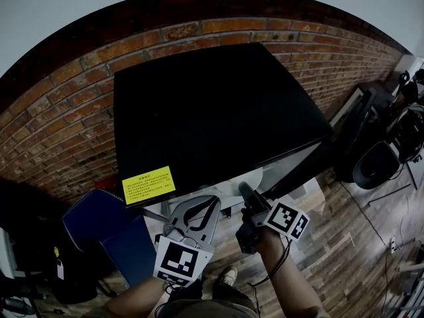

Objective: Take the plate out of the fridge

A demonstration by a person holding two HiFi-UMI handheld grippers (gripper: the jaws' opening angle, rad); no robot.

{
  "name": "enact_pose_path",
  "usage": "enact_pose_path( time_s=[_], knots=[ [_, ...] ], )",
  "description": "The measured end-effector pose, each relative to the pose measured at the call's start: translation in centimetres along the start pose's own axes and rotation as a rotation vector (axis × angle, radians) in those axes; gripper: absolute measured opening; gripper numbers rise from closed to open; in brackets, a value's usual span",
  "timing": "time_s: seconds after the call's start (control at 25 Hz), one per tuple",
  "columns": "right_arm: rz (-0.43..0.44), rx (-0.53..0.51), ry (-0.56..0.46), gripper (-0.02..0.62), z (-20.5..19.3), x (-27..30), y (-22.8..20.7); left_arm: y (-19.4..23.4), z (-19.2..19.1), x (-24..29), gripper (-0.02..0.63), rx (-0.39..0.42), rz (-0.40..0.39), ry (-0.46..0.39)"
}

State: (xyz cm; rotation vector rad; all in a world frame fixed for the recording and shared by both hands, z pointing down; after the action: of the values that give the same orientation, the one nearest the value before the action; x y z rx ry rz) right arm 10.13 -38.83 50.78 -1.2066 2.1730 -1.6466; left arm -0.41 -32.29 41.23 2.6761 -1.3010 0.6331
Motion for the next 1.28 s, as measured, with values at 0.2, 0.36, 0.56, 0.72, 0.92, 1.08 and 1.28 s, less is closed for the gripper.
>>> enact_pose_path(
  time_s=[0.2, 0.36, 0.56, 0.72, 0.92, 1.08, 1.28],
  knots=[
    [0.054, 0.088, -0.002, 0.146, -0.2, 0.7, 0.2, 0.3, 0.0, -0.2, 0.018, 0.004, 0.009, 0.002],
    [0.083, 0.142, -0.010, 0.080, -0.2, 0.8, 0.5, 0.4, -0.1, -0.3, 0.020, -0.003, 0.015, 0.003],
    [0.100, 0.249, -0.034, 0.063, -0.2, 0.7, 0.2, 0.3, -0.3, -0.6, 0.020, -0.006, 0.023, 0.004],
    [0.104, 0.312, -0.046, 0.054, -0.4, 0.6, 0.0, 0.3, -0.3, -1.1, 0.020, -0.003, 0.029, 0.003],
    [0.088, 0.351, -0.073, 0.046, -0.5, -0.2, 0.3, 0.2, -0.1, -1.7, 0.019, -0.006, 0.039, -0.003],
    [0.091, 0.409, -0.087, 0.044, -1.0, -1.0, 0.2, -0.1, -0.2, -2.2, 0.020, 0.000, 0.039, -0.005],
    [0.104, 0.441, -0.096, 0.044, -1.6, -2.0, 0.5, -0.5, -0.2, -3.1, 0.020, 0.015, 0.039, -0.012]
  ],
)
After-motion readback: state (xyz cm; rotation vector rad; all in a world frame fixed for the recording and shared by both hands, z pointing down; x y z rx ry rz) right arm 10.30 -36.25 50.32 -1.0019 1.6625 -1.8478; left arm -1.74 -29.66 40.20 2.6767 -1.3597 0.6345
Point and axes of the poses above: the fingertips, and each gripper's own axes: x forward along the fingers, y to its left, z out of its top, the point moved 2 cm from there along -x, backward along the fingers, and after that the axes turned 10 degrees about y, right-handed, at the moved point
